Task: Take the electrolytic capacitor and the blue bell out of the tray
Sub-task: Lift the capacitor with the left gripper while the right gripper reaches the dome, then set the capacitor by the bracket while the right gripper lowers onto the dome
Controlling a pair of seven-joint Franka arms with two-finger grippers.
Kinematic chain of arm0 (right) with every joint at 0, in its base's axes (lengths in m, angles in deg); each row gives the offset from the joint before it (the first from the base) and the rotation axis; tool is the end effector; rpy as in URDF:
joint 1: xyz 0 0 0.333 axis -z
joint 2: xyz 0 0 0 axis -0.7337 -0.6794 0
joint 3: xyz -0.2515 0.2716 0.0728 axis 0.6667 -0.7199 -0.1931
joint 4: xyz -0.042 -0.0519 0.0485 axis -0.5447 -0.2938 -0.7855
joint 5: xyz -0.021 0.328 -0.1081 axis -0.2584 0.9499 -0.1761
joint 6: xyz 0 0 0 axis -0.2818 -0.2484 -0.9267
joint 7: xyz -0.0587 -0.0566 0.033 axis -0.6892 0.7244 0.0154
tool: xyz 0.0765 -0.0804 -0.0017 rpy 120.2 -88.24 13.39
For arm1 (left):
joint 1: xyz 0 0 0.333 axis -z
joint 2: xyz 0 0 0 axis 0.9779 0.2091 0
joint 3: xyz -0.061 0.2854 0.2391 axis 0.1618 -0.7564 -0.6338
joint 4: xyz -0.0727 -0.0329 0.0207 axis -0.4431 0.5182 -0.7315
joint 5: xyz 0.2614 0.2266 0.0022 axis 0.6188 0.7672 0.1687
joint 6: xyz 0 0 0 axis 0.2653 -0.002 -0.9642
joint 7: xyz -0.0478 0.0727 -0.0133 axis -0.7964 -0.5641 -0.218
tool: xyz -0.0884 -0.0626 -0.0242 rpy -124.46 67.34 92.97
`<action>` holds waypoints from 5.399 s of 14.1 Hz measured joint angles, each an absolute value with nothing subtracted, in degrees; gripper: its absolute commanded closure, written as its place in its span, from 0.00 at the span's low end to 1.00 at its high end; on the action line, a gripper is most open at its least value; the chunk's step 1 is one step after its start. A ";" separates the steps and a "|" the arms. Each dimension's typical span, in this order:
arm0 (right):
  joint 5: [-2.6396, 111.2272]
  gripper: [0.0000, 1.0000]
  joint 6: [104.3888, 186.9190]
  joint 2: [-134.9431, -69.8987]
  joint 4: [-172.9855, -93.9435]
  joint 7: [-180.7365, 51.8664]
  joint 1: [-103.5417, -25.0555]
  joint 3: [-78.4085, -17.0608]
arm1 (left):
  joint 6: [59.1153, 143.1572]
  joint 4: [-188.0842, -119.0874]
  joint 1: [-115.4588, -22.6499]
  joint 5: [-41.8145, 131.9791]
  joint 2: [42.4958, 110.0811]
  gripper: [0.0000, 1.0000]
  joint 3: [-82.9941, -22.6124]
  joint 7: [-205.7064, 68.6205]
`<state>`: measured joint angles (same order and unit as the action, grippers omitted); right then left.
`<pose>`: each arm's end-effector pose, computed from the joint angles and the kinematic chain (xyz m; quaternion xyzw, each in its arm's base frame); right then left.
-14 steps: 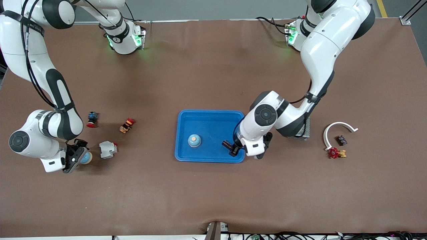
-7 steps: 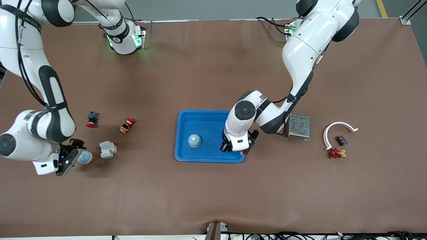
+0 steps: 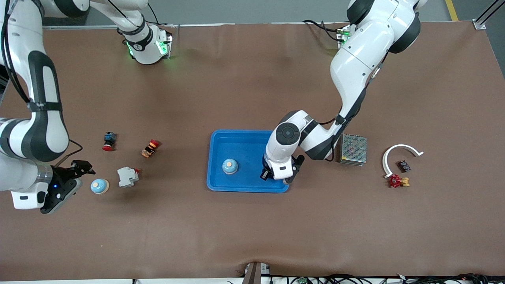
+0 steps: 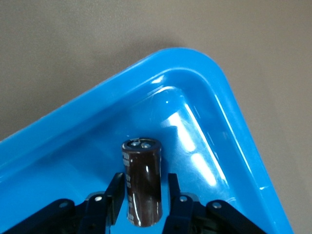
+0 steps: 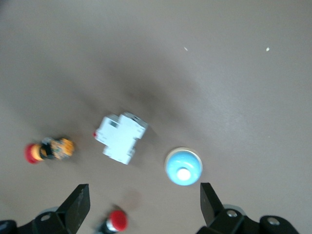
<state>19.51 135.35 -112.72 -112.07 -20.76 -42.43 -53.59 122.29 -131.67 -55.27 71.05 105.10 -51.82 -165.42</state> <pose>0.6954 -0.0512 0.4359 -0.9269 -0.3709 0.0392 0.0418 0.6182 -0.4455 0.2442 0.8696 0.4867 0.0018 0.0837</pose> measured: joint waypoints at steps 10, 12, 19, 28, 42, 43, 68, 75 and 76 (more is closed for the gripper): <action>23.35 0.00 131.56 -107.27 -112.04 -66.60 -56.55 -54.04 | 110.78 -128.85 -56.03 71.05 99.15 1.00 -51.93 -162.48; 23.96 0.00 132.43 -107.27 -112.04 -75.51 -59.66 -54.08 | 105.80 -128.84 -56.82 71.05 95.43 1.00 -51.95 -159.85; 24.01 0.00 141.08 -107.55 -112.48 -99.18 -72.02 -54.05 | 92.96 -129.26 -61.51 68.79 86.60 1.00 -51.86 -150.23; 23.75 0.00 154.61 -117.61 -113.60 -104.17 -76.45 -53.79 | 86.24 -141.02 -72.44 62.53 73.33 1.00 -51.88 -131.93; 22.96 0.00 156.10 -124.14 -113.69 -104.33 -79.88 -53.72 | 84.44 -167.52 -91.50 59.07 57.24 1.00 -52.03 -103.98; 22.94 0.00 156.56 -124.46 -113.70 -104.33 -79.88 -53.66 | 84.72 -169.43 -93.15 59.07 56.80 1.00 -52.09 -101.63; 22.84 0.28 161.74 -129.75 -113.77 -104.32 -81.06 -53.40 | 126.51 -189.22 -103.19 73.12 70.13 0.00 -52.41 -96.80; 22.84 0.61 161.76 -129.77 -113.68 -104.33 -81.03 -52.98 | 119.73 -179.85 -103.17 73.16 69.29 0.00 -49.78 -96.80; 22.84 0.61 161.75 -129.77 -113.67 -104.33 -81.03 -52.99 | 116.65 -177.15 -103.15 73.16 69.15 0.00 -48.73 -96.80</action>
<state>22.84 161.75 -129.77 -113.67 -104.33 -81.03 -52.99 116.65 -177.15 -103.15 73.16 69.15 -48.73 -96.80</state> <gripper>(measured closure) 0.330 0.000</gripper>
